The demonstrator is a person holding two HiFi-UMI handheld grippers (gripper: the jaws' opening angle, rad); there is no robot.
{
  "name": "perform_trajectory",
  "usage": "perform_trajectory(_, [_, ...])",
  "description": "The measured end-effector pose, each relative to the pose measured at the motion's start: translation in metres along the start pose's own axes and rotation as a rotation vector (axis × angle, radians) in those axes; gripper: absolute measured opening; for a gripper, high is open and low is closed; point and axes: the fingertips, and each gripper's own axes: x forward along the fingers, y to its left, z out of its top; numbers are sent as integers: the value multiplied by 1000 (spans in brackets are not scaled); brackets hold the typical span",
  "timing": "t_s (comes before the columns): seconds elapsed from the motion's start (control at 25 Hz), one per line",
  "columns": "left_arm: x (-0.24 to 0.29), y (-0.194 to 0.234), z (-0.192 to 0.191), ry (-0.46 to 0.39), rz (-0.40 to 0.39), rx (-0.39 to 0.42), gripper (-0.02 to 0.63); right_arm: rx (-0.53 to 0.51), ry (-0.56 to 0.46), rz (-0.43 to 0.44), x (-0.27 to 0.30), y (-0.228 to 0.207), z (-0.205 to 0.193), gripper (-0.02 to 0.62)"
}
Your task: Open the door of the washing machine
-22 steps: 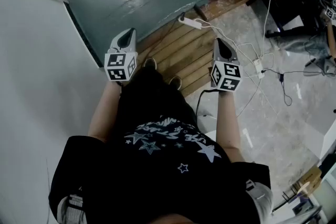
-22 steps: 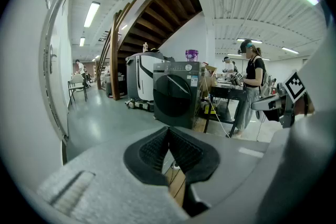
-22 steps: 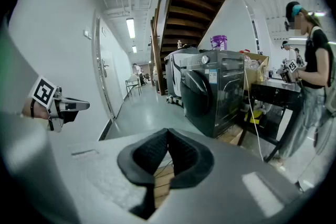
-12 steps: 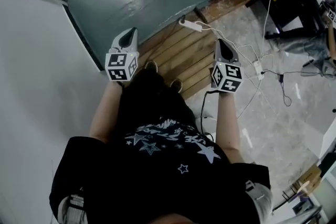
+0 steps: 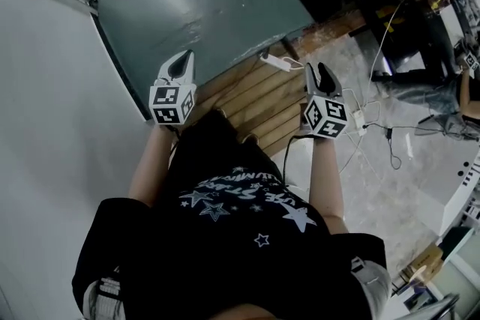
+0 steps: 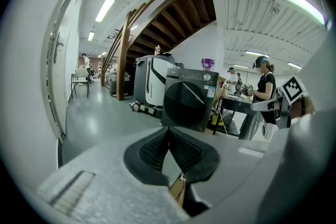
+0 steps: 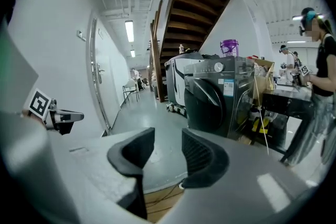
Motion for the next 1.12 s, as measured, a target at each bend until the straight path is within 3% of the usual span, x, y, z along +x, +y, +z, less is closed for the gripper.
perform_trajectory(0.08, [3, 20, 18, 4, -20, -29, 12, 32, 18, -18, 14, 9, 24, 235])
perform_trajectory(0.2, [1, 44, 43, 14, -64, -39, 11, 64, 34, -41, 24, 26, 60, 301])
perform_trajectory(0.4, [6, 77, 68, 11, -82, -51, 11, 69, 35, -83, 44, 39, 92, 352])
perform_trajectory(0.76, [36, 97, 77, 47, -128, -55, 11, 97, 121, -118, 80, 35, 86, 354])
perform_trajectory(1.12, [138, 119, 130, 93, -173, -35, 11, 155, 140, -215, 168, -19, 124, 354])
